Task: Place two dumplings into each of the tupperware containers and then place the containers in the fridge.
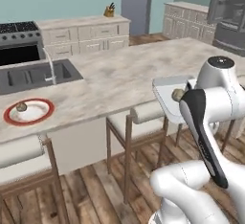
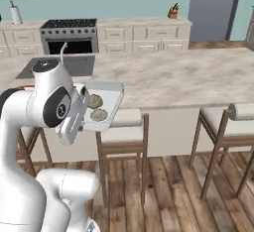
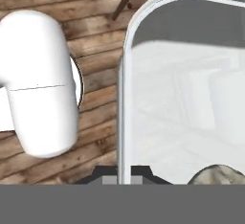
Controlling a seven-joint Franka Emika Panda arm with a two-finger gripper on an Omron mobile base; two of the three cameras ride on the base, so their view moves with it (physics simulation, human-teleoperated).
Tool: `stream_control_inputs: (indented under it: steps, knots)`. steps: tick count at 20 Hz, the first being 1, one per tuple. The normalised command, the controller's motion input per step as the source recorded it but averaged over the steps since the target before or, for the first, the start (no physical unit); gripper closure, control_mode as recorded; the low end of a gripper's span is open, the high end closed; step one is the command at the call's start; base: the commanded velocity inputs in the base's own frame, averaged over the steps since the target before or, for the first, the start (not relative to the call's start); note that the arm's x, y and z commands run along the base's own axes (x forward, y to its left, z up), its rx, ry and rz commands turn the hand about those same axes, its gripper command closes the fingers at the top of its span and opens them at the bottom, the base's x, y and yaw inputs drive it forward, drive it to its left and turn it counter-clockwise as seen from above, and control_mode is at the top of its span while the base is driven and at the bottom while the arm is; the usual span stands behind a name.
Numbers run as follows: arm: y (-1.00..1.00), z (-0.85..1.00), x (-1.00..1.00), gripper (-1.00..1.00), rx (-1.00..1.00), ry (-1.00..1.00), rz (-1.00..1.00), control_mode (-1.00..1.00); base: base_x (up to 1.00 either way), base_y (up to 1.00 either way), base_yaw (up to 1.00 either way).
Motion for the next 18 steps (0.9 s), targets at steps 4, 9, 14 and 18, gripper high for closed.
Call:
stream_control_inputs:
  steps: [4, 9, 14, 18]
  knots:
    - [0.00, 0.00, 0.00, 1.00, 0.00, 0.00, 0.00, 1.00, 0.00, 0.00, -0.92]
    - [0.00, 0.00, 0.00, 1.00, 0.00, 0.00, 0.00, 1.00, 0.01, -0.06, -0.80]
    - [0.00, 0.00, 0.00, 1.00, 0.00, 0.00, 0.00, 1.00, 0.02, -0.14, -0.64]
    - [0.00, 0.00, 0.00, 1.00, 0.00, 0.00, 0.00, 1.00, 0.01, -0.07, -0.56]
